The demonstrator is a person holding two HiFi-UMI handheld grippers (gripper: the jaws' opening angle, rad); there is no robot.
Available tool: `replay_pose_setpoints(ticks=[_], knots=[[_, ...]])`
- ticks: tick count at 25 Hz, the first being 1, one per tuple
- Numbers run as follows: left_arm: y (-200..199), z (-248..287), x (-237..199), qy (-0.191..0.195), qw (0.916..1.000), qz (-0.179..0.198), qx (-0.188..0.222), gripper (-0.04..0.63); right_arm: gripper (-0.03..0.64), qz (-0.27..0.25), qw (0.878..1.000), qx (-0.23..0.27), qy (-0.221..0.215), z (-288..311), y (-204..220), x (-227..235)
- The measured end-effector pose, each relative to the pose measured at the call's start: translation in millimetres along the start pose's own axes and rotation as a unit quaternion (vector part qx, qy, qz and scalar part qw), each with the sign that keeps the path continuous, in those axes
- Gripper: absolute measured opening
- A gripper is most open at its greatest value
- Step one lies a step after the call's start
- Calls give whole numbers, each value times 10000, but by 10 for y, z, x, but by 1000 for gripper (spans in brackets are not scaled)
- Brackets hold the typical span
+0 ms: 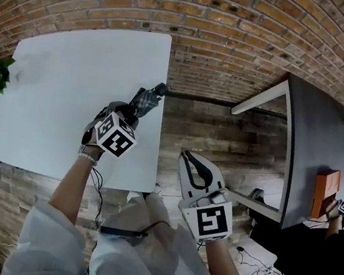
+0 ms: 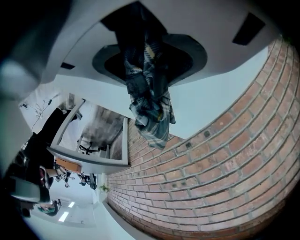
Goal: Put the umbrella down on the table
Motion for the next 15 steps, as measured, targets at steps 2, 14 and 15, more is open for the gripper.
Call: replay_pose_setpoints(ticks=[2,14,15], knots=[[7,37,6,-7,10000,70,-63,235,51,2,10000,-30,0,3,20,-15],[50,-146,4,162,9991,-84,391,285,51,-38,10000,-37,-53,-30,-7,-185],[60,-196,17,223,9987,-154,430,285,51,-37,10000,-27,-54,-40,-18,-194]])
Point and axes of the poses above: the fingertips, and each gripper's own axes: z forward along the fingers, x to its right, y out of its underside, the point moved 5 cm from there along -z, backward along the fingers, and after that the axes turned 12 degrees about -x, right-handed, at the moved point
